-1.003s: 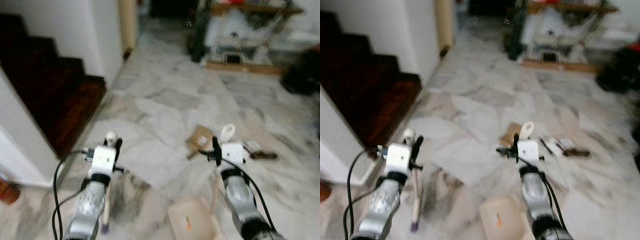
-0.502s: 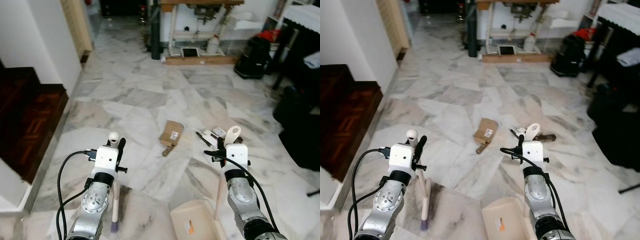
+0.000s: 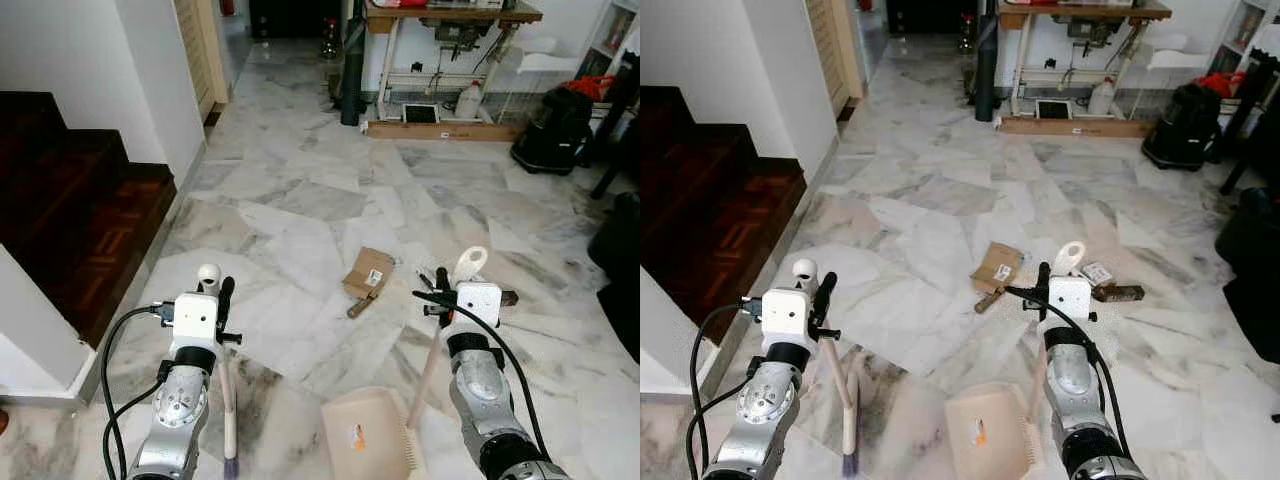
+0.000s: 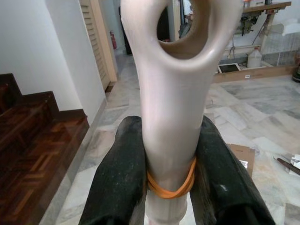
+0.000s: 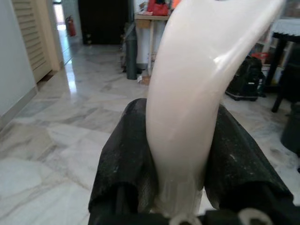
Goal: Sweep floor
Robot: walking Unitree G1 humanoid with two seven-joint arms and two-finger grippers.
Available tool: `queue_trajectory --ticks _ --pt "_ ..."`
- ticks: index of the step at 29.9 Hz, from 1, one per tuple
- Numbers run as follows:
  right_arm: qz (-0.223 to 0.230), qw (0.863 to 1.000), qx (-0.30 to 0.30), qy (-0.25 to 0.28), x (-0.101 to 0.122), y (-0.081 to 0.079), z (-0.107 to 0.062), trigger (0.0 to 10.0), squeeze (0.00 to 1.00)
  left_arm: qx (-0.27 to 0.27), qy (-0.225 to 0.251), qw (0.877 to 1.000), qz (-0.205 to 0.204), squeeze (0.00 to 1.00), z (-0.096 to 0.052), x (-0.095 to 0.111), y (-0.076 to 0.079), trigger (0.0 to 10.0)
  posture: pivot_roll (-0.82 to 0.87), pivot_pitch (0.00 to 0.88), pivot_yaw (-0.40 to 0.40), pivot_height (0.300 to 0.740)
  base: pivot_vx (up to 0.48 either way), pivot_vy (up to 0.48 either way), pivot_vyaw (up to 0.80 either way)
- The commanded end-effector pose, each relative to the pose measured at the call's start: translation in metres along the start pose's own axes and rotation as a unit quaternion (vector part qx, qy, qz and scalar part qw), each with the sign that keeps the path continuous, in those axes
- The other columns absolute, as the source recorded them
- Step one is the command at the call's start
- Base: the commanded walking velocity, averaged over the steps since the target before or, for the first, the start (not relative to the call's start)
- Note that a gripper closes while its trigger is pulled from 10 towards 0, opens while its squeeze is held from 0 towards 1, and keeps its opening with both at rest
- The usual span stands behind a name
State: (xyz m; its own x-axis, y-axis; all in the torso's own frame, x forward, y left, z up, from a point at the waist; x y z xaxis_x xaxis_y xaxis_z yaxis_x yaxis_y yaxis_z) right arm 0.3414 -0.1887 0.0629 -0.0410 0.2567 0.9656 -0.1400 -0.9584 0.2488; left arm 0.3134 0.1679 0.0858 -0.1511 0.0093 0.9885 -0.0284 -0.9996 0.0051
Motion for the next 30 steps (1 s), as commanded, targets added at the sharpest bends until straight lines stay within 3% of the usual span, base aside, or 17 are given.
queue_trajectory --ticks 1,4,15,21,30 --pt "0.01 0.999 -0.034 0.037 0.015 0.01 0.005 10.0 0.0 -0.006 0.01 1.0 -0.005 0.0 0.004 0.006 0.001 10.0 0.06 0.0 -0.001 0.74 0.0 0.0 0.0" --pt "0.0 0.996 -0.079 0.032 0.013 0.022 0.002 10.0 0.0 -0.012 0.005 1.0 -0.009 0.0 0.004 0.004 0.003 10.0 0.06 0.0 0.001 0.74 0.0 0.0 0.0" --pt "-0.009 0.995 -0.102 -0.006 -0.006 0.034 -0.01 10.0 0.0 -0.013 0.0 1.0 -0.016 0.0 0.0 0.002 0.005 10.0 0.06 0.0 -0.008 0.74 0.0 0.0 0.0" --pt "-0.006 0.994 -0.105 -0.009 -0.008 0.033 -0.012 10.0 0.0 -0.015 -0.001 1.0 -0.017 0.0 0.0 0.002 0.005 10.0 0.06 0.0 -0.002 0.74 0.0 0.0 0.0" --pt "-0.004 0.995 -0.095 -0.008 -0.007 0.029 -0.01 10.0 0.0 -0.019 -0.003 1.0 -0.017 0.0 0.001 0.001 0.004 10.0 0.05 0.0 0.001 0.74 0.261 0.0 0.0"
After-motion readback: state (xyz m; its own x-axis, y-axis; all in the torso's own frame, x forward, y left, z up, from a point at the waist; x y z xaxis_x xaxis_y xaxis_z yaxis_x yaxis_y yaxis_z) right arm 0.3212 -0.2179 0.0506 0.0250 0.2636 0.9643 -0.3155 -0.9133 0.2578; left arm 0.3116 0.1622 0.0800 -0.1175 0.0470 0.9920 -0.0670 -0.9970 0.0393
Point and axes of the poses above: a point about 5 cm out from each wrist's last joint towards the gripper, its own z axis pointing out of the wrist towards the gripper, its own x axis along the axis of the wrist's last joint, y = z × x, the point moved 3 cm from there along z, pointing out of the wrist towards the gripper, and after that the axes turned 9 degrees about -z, right-handed, at the moved point
